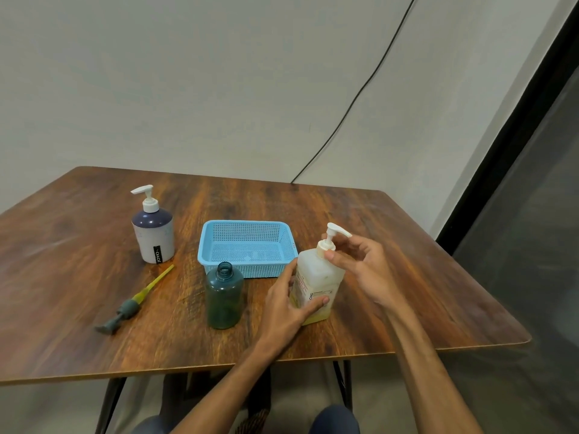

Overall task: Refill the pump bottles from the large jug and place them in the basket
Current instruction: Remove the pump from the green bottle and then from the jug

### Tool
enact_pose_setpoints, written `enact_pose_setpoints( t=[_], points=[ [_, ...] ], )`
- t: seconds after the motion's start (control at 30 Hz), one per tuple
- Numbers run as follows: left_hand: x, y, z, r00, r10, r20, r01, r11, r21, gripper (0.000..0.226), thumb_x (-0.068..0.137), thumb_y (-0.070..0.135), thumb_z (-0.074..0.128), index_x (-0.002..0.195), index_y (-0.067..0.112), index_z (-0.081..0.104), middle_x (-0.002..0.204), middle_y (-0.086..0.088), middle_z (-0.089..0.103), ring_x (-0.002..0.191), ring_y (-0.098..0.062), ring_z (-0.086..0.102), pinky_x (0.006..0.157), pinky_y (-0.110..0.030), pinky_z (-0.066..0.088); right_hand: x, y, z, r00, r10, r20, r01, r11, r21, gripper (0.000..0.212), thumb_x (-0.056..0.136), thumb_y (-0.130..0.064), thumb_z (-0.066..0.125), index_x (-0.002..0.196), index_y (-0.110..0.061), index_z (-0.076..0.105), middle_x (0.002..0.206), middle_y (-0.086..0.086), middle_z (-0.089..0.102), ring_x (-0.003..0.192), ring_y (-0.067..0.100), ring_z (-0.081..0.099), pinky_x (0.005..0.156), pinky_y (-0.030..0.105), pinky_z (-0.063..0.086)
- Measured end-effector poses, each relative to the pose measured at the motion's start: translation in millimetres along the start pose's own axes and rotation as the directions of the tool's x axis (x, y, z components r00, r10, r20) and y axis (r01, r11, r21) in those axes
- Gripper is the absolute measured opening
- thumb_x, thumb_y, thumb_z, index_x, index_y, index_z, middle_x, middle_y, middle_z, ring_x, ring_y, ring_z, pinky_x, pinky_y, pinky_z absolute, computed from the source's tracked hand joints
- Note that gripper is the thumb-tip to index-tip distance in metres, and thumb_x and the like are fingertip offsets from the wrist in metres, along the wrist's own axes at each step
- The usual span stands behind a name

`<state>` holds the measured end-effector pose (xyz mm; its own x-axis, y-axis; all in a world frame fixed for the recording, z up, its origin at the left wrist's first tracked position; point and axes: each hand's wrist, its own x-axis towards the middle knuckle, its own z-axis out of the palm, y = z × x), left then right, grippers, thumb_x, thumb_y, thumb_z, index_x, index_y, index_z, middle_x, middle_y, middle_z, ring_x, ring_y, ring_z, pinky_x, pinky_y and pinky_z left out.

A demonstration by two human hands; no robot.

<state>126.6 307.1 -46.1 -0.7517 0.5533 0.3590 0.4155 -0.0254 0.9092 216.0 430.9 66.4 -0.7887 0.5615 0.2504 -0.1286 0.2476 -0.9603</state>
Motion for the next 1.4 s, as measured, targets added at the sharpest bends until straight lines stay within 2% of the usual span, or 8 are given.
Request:
enact_pose_setpoints(
  t=[0.27, 0.47, 0.7, 0.83, 1.03, 1.13, 1.27, 1.4],
  points=[
    [-0.4, -2.8, 2.3, 1.000, 0.015, -0.009, -0.016, 0.998, -0.058, 0.090, 0.074, 0.051, 0.085, 0.150, 0.028, 0.043, 0.140, 0.016, 0.057, 0.127, -0.003, 0.055, 0.104, -0.036, 0.052, 0.9, 12.0, 24.2, 0.964, -0.109, -0.242, 0.084, 0.990, -0.114, 0.035, 0.072, -0.021, 0.089, 0.103, -0.019, 0.074, 0.096, -0.006, 0.073, 0.090, 0.007, 0.068, 0.077, 0.028, 0.058],
    [-0.4, -5.9, 3.5, 1.000, 0.001, 0.003, -0.001, 0.998, -0.059, 0.093, 0.073, 0.058, 0.083, 0.151, 0.028, 0.042, 0.141, 0.016, 0.057, 0.127, -0.002, 0.054, 0.103, -0.039, 0.052, 4.3, 11.0, 3.4, 0.999, -0.033, 0.022, 0.034, 0.998, -0.050, 0.033, 0.092, -0.012, 0.070, 0.125, -0.013, 0.067, 0.122, 0.001, 0.071, 0.113, 0.014, 0.065, 0.091, 0.029, 0.055],
    [-0.1, -3.2, 3.4, 1.000, 0.027, -0.006, -0.027, 0.998, -0.051, 0.087, 0.075, 0.049, 0.085, 0.148, 0.036, 0.039, 0.140, 0.014, 0.057, 0.127, -0.004, 0.055, 0.104, -0.035, 0.051, 5.4, 15.4, 25.2, 0.953, -0.199, -0.228, 0.139, 0.958, -0.251, 0.029, 0.071, -0.027, 0.089, 0.091, -0.020, 0.069, 0.093, -0.008, 0.070, 0.085, 0.002, 0.064, 0.074, 0.018, 0.052],
    [0.4, -6.7, 4.2, 1.000, 0.015, 0.002, -0.015, 0.999, -0.042, 0.090, 0.074, 0.060, 0.081, 0.149, 0.037, 0.038, 0.142, 0.018, 0.055, 0.128, -0.002, 0.053, 0.103, -0.039, 0.052, 5.5, 10.1, 10.1, 0.994, -0.075, -0.085, 0.063, 0.989, -0.131, 0.027, 0.084, -0.014, 0.079, 0.110, -0.018, 0.074, 0.109, -0.002, 0.074, 0.104, 0.019, 0.067, 0.089, 0.038, 0.056],
    [0.1, -7.6, 4.2, 1.000, 0.025, 0.001, -0.025, 0.998, -0.052, 0.089, 0.075, 0.052, 0.084, 0.150, 0.034, 0.040, 0.142, 0.017, 0.056, 0.128, -0.004, 0.054, 0.104, -0.038, 0.052, -1.1, 6.7, 15.2, 0.980, -0.158, -0.119, 0.126, 0.963, -0.237, 0.036, 0.075, -0.028, 0.087, 0.104, -0.022, 0.068, 0.103, -0.012, 0.070, 0.096, -0.004, 0.064, 0.078, 0.011, 0.052],
    [0.2, -7.9, 3.8, 1.000, 0.027, -0.002, -0.027, 0.999, -0.047, 0.090, 0.076, 0.050, 0.085, 0.152, 0.031, 0.040, 0.143, 0.016, 0.055, 0.128, -0.005, 0.054, 0.104, -0.038, 0.052, 2.0, 10.3, 22.8, 0.953, -0.235, -0.190, 0.172, 0.938, -0.301, 0.026, 0.074, -0.024, 0.087, 0.094, -0.023, 0.069, 0.093, -0.007, 0.070, 0.085, 0.003, 0.063, 0.073, 0.019, 0.054],
    [0.2, -8.9, 4.9, 1.000, 0.015, 0.002, -0.015, 0.999, -0.047, 0.088, 0.076, 0.052, 0.084, 0.150, 0.033, 0.040, 0.141, 0.020, 0.054, 0.129, -0.001, 0.052, 0.104, -0.037, 0.052, 2.4, 3.7, 7.5, 0.995, -0.104, 0.006, 0.103, 0.980, -0.168, 0.027, 0.087, -0.011, 0.075, 0.112, -0.021, 0.073, 0.109, -0.006, 0.075, 0.103, 0.011, 0.068, 0.092, 0.037, 0.058],
    [0.0, -7.4, 5.0, 1.000, 0.011, 0.001, -0.011, 0.999, -0.053, 0.086, 0.076, 0.049, 0.084, 0.148, 0.039, 0.038, 0.140, 0.024, 0.053, 0.130, 0.002, 0.050, 0.106, -0.034, 0.051, -1.8, 3.2, 5.0, 0.996, -0.086, 0.014, 0.088, 0.983, -0.160, 0.037, 0.085, -0.021, 0.080, 0.120, -0.018, 0.068, 0.116, -0.007, 0.072, 0.109, 0.006, 0.065, 0.094, 0.027, 0.055]
  ],
)
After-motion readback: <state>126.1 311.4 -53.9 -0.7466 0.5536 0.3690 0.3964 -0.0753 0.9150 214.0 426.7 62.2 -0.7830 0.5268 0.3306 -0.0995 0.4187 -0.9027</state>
